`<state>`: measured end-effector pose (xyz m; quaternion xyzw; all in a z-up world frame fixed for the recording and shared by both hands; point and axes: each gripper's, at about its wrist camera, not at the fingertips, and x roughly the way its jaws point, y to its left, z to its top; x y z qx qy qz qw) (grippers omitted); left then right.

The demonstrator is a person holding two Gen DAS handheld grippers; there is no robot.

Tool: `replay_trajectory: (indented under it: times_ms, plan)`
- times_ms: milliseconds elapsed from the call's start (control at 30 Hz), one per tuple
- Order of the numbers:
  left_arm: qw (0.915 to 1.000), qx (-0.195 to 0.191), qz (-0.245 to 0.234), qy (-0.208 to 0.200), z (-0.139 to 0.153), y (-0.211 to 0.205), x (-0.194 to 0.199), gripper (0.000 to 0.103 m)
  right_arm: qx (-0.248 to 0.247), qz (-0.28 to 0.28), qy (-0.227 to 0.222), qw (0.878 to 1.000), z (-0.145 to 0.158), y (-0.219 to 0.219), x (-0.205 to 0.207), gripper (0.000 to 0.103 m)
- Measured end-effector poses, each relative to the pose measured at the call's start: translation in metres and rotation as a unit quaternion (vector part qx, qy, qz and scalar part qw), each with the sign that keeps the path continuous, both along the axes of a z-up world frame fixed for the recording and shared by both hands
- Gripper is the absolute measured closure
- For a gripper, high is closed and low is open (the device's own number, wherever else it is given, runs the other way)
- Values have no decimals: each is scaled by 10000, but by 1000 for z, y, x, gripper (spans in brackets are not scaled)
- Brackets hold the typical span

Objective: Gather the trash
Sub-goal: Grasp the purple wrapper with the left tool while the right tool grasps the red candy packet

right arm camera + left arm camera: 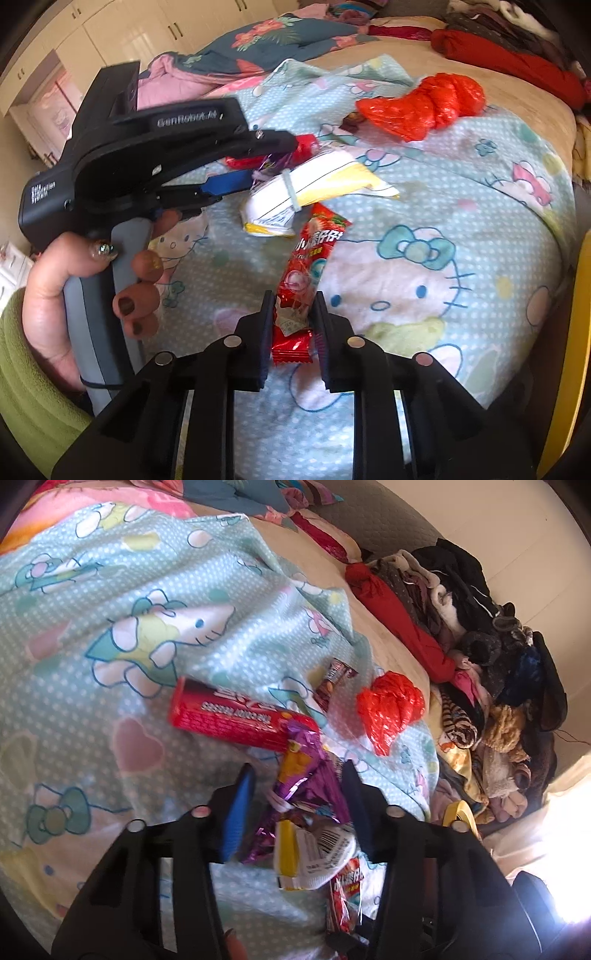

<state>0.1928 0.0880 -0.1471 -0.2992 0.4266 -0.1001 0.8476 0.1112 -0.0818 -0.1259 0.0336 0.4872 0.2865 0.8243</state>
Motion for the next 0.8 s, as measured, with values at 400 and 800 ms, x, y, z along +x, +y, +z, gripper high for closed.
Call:
replay_trajectory:
  times_ms: [400,800]
  plan:
    - [9989,295,34,-369,27,-11,-20,91,182,-260,-227,9992,20,-34,-16,84]
    - [9965,440,-79,-704,59,-28,-34,92,400,-599,-565,9958,48,-66,-15,84]
